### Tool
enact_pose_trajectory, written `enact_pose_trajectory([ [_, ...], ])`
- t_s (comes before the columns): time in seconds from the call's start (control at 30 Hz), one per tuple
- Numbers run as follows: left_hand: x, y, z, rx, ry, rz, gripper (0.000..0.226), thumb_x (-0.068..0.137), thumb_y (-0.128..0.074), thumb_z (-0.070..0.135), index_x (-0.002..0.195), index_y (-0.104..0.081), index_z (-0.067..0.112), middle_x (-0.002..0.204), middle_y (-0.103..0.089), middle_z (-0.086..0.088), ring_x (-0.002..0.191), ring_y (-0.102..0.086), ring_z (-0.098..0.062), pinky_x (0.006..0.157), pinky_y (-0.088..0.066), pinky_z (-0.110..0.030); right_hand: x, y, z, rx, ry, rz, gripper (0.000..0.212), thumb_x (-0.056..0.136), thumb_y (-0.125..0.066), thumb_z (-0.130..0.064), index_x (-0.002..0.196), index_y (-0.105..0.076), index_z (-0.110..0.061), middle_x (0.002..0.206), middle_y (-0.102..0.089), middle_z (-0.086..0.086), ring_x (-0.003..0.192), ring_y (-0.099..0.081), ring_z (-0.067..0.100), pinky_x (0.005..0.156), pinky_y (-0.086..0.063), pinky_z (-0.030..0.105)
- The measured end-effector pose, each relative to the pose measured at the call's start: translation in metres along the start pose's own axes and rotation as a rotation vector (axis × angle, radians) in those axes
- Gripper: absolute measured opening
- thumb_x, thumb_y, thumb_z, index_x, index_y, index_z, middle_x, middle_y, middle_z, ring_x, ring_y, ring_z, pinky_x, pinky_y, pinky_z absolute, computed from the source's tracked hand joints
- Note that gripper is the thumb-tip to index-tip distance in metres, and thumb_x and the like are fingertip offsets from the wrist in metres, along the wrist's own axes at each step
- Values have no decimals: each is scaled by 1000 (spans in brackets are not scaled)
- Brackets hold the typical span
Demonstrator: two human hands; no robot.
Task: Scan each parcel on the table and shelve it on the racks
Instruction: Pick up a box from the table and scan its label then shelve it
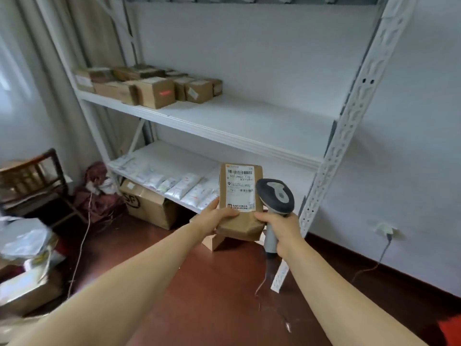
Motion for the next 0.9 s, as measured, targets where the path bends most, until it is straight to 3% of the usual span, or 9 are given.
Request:
enact_pose_trajectory([
  [0.13, 30, 57, 22, 1, -54, 36, 40, 84, -68, 19, 121, -55, 28, 112, -68, 0, 98, -65, -20, 80, -53, -30, 30, -63, -12, 26, 10, -39, 26, 67, -82, 4, 82, -66, -11, 81, -70, 4, 79, -65, 22, 74, -54, 34],
  [0.23, 57, 82, 45, 37, -97, 53, 46, 70, -72, 28, 115, -60, 30, 110, -68, 3, 99, -64, -17, 83, -50, -28, 59, -96, -29, 41, 10, -57, 33, 67, -83, 1, 96, -69, -4, 88, -72, 7, 79, -66, 22, 68, -52, 30],
  [0.33, 91, 97, 69, 65, -161, 69, 24, 85, -66, 17, 100, -59, 35, 102, -66, 6, 91, -61, -11, 75, -46, -23, 96, -121, -53, 38, 26, -69, 33, 68, -83, -2, 98, -69, -6, 91, -72, 7, 83, -67, 22, 72, -55, 32],
  [0.43, 122, 107, 96, 84, -219, 116, 23, 90, -61, 13, 104, -56, 31, 96, -63, 10, 88, -59, -7, 73, -46, -18, 135, -146, -74, 22, 41, -101, 31, 69, -82, -4, 96, -68, -11, 93, -72, 6, 88, -67, 23, 80, -57, 37],
  [0.53, 162, 123, 127, 98, -306, 206, 33, 77, -68, 25, 109, -61, 32, 106, -67, 6, 100, -62, -17, 87, -51, -27, 181, -177, -96, 28, 50, -165, 27, 70, -81, -2, 91, -66, -12, 87, -71, 4, 85, -67, 21, 77, -57, 34],
  [0.63, 203, 144, 159, 104, -342, 335, 31, 66, -63, 34, 97, -66, 33, 108, -69, -3, 101, -64, -22, 87, -53, -31, 225, -210, -119, 40, 38, -223, 23, 72, -80, -1, 78, -63, -15, 77, -68, 1, 75, -65, 16, 74, -57, 34],
  [0.77, 255, 175, 186, 87, -309, 446, 15, 81, -70, 26, 94, -66, 33, 106, -69, -3, 101, -64, -24, 95, -51, -40, 278, -254, -141, 4, 7, -279, 20, 73, -80, -3, 75, -63, -15, 75, -68, 1, 70, -65, 16, 74, -58, 34],
  [0.9, 297, 207, 200, 81, -304, 544, 17, 88, -66, 16, 97, -66, 31, 102, -71, -3, 98, -66, -24, 94, -52, -40, 318, -299, -150, -59, -13, -297, 19, 72, -81, -7, 74, -63, -14, 74, -67, 3, 65, -63, 16, 74, -58, 36],
])
Point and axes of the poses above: each hand's wrist, its own x-axis towards the middle knuckle, its own y-axis out of the back of the hand, z = x × y, the point moved 1 cm from there along x, towards the middle knuckle
